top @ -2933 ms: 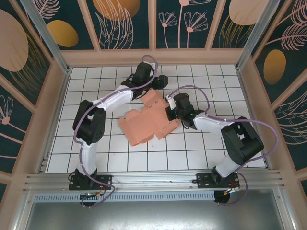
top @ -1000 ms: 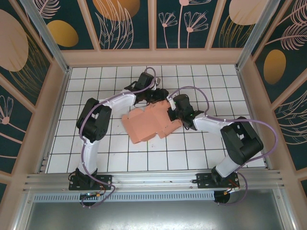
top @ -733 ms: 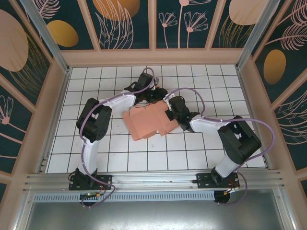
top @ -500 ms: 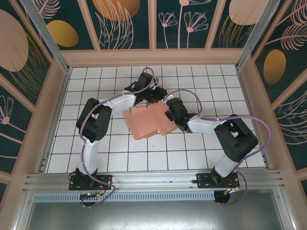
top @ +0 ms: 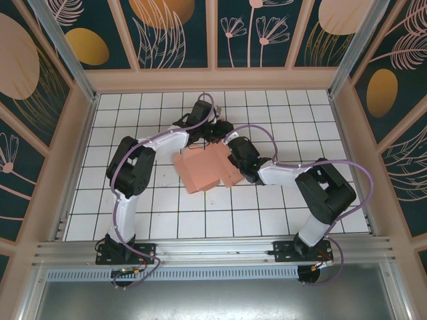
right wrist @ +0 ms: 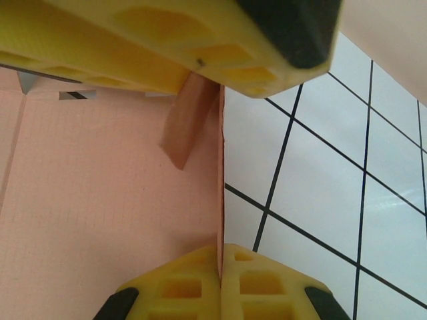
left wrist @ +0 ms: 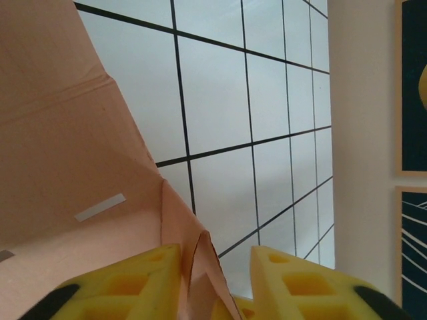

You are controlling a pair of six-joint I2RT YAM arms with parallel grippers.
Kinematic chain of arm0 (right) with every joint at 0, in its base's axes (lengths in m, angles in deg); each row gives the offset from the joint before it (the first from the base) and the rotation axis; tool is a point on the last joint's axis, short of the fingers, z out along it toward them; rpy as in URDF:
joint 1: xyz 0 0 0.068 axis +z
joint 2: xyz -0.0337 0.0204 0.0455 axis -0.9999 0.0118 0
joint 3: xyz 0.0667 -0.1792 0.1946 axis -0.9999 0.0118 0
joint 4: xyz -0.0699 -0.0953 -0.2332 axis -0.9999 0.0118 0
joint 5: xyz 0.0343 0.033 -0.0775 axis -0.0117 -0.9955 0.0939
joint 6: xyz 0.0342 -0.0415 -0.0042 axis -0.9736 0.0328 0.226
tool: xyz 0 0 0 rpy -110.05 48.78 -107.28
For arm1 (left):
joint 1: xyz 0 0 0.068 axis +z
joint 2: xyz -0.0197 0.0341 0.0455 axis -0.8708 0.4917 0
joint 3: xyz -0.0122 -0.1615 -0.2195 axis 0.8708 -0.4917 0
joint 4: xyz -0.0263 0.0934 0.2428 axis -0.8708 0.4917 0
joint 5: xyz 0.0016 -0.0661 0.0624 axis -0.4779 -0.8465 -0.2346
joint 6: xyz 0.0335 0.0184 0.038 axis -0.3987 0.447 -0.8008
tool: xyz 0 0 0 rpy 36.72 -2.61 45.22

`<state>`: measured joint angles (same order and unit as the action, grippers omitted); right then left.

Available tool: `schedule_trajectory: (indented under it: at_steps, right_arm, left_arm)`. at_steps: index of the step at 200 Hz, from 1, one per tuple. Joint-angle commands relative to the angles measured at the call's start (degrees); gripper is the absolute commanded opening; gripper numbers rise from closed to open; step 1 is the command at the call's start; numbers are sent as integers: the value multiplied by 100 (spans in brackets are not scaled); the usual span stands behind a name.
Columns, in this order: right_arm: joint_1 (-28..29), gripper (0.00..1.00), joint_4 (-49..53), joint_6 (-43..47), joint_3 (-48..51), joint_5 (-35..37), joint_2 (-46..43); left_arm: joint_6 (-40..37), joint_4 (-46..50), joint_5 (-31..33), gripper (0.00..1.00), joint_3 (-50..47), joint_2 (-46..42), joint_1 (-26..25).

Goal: Fold the paper box

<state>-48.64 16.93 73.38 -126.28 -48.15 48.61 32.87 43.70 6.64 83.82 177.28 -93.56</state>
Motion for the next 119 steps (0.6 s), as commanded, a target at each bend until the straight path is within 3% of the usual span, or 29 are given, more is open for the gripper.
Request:
schedule_trajectory:
  at_steps: [1,27,46,54,70,97,111,119]
  right_arm:
    - [80,0,-185,63,-180,99,114]
    - [80,0,-180,64,-195,115,152]
    - [84,0,-171,63,-198,115,153]
    - [77,0,-170,55,-195,117,151]
    - [88,0,-161,43,-198,119,154]
    - [89,0,-153,41,-184,123,136]
    - [89,0,-153,38,-189,107,128]
    - [92,0,-155,32,-189,97,127]
  left_arm:
    - [77,-218,-216,24,16,57,-46]
    - [58,-195,-203,11,16,45,-45]
    - [31,-161,-182,10,13,45,-44]
    - [33,-159,-179,14,15,41,-41]
    - [28,-174,-195,35,14,54,-41]
    - [29,-194,-207,40,16,70,-47]
    - [38,-201,-228,32,31,89,-40]
    - [39,-210,-242,22,42,94,-40]
